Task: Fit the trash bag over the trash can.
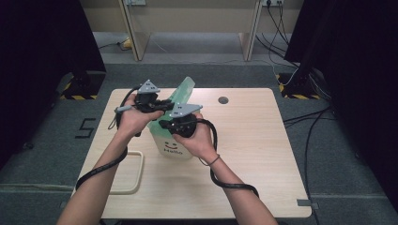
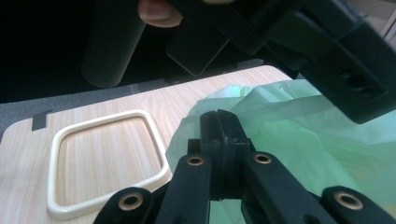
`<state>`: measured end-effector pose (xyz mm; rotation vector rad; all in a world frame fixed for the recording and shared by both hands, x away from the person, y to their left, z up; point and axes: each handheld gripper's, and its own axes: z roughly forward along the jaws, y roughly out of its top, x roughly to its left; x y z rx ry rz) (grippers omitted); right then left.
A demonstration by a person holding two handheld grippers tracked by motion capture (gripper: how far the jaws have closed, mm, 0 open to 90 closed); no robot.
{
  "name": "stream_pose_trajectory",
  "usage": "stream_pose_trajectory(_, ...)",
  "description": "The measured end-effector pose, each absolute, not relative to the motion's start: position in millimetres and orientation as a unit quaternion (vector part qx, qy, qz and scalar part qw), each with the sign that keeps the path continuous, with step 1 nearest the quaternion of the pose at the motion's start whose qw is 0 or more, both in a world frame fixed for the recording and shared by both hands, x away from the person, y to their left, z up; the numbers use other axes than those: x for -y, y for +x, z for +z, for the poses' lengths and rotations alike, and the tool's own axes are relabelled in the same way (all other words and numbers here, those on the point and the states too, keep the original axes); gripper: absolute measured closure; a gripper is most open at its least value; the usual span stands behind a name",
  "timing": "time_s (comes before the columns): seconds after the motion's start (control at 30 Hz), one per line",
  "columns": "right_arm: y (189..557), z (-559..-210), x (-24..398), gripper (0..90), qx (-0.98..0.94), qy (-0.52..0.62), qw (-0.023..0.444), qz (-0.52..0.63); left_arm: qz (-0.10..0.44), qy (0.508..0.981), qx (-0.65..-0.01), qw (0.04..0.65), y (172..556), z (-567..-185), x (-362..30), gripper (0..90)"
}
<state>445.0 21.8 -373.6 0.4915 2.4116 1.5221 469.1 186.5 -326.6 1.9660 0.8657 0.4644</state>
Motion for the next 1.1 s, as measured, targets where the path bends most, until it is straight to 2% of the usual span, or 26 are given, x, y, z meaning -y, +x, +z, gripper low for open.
stream_pose_trajectory(0.1,445,-373,-22,90.0,-0.827,0.167,0.124,0.522,0.19,0.794,-0.352,0.457,469,-326,-187,88.7)
stream_pose_trajectory(0.17,445,-373,-21,87.7,-0.827,0.168,0.123,0.521,0.188,0.79,-0.357,0.461,469,-326,-188,89.5)
stream_pose_trajectory(0.2,445,-373,-19,80.6,-0.826,0.176,0.116,0.523,0.187,0.787,-0.361,0.463,469,-325,-189,89.6)
stream_pose_trajectory(0.27,445,-373,-18,79.8,-0.825,0.175,0.118,0.524,0.188,0.787,-0.361,0.463,469,-325,-190,89.6)
stream_pose_trajectory(0.37,445,-368,-10,71.5,-0.822,0.182,0.118,0.527,0.188,0.783,-0.365,0.467,470,-326,-193,89.8)
stream_pose_trajectory(0.4,445,-368,-10,71.5,-0.822,0.182,0.118,0.527,0.188,0.783,-0.365,0.467,470,-326,-193,89.7)
stream_pose_trajectory(0.5,446,-362,3,60.1,-0.811,0.2,0.117,0.537,0.19,0.777,-0.37,0.472,469,-326,-196,89.8)
stream_pose_trajectory(0.8,457,-352,43,56.0,-0.768,0.276,0.147,0.559,0.194,0.775,-0.374,0.472,467,-327,-201,89.8)
stream_pose_trajectory(0.93,461,-352,47,55.6,-0.766,0.296,0.146,0.552,0.194,0.773,-0.374,0.475,466,-326,-200,89.8)
stream_pose_trajectory(1.1,469,-361,39,53.5,-0.766,0.319,0.123,0.544,0.195,0.771,-0.374,0.476,465,-326,-200,89.8)
